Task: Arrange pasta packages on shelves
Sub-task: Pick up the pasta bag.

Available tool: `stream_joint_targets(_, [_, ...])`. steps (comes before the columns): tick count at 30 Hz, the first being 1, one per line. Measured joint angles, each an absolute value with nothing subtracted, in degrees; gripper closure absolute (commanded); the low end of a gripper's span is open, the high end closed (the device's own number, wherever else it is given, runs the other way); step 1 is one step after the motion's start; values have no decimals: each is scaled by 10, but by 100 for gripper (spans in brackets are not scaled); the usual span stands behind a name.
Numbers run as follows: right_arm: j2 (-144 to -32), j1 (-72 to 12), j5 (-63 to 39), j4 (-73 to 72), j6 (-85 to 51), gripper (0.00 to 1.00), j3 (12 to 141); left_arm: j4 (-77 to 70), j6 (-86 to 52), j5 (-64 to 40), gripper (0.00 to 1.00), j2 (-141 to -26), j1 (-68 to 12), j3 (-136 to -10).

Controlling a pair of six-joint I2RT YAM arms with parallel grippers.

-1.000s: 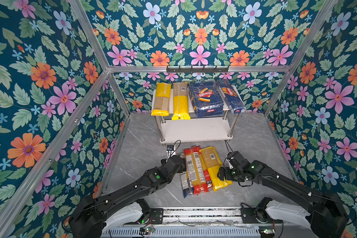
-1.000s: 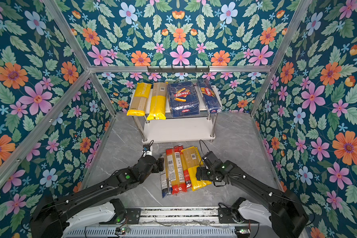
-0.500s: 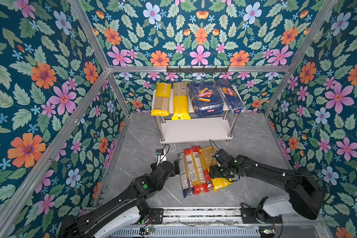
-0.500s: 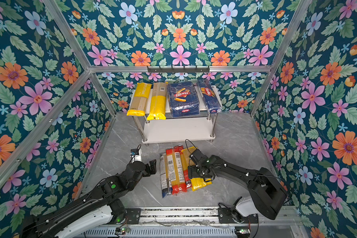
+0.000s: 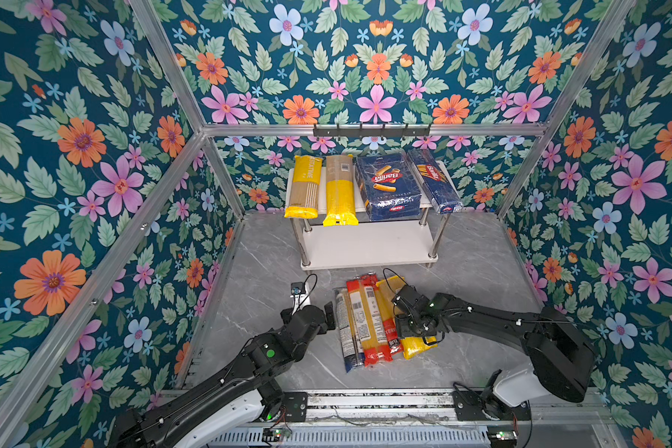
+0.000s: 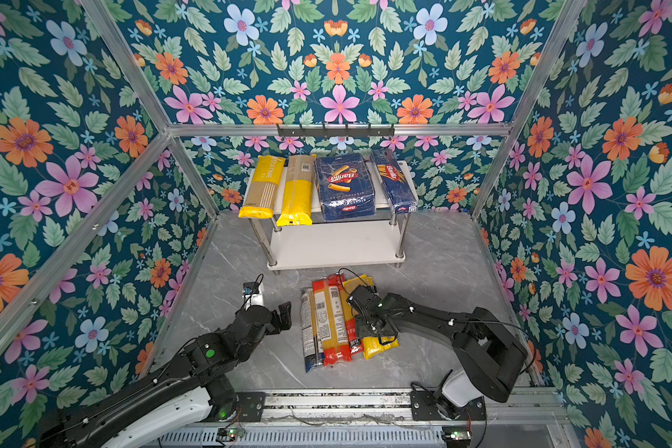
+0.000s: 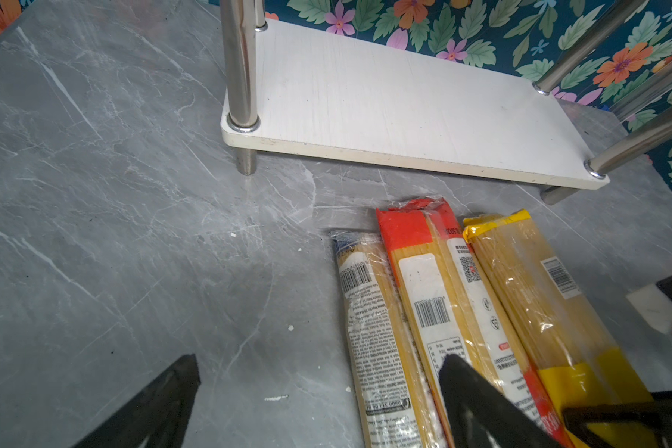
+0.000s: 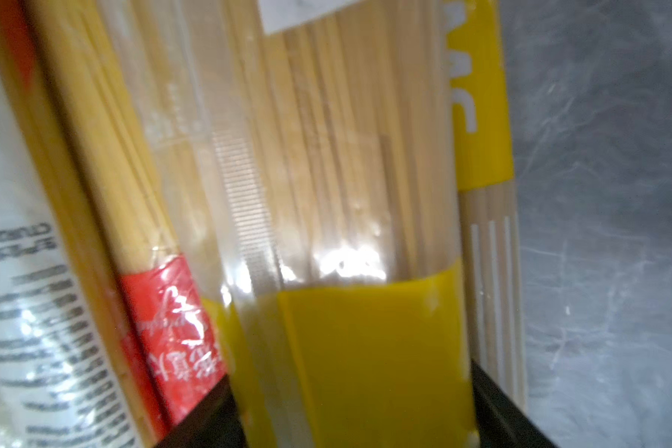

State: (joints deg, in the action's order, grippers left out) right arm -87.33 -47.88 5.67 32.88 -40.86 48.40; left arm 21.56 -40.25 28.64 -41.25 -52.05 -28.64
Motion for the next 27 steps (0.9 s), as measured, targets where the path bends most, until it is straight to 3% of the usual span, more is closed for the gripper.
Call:
stream_joint_targets(5, [-857,-479,59,328,-413,65,486,218,-401,291,0,-410,-521,-287])
stream_joint_targets(10, [-824,-479,29,334,-430,75,480,214,-399,294,0,-431,-521,-294])
stream_joint_targets(27, [-748,-479,8,366,-416,78,516,215,-379,299,0,-431,-521,-331])
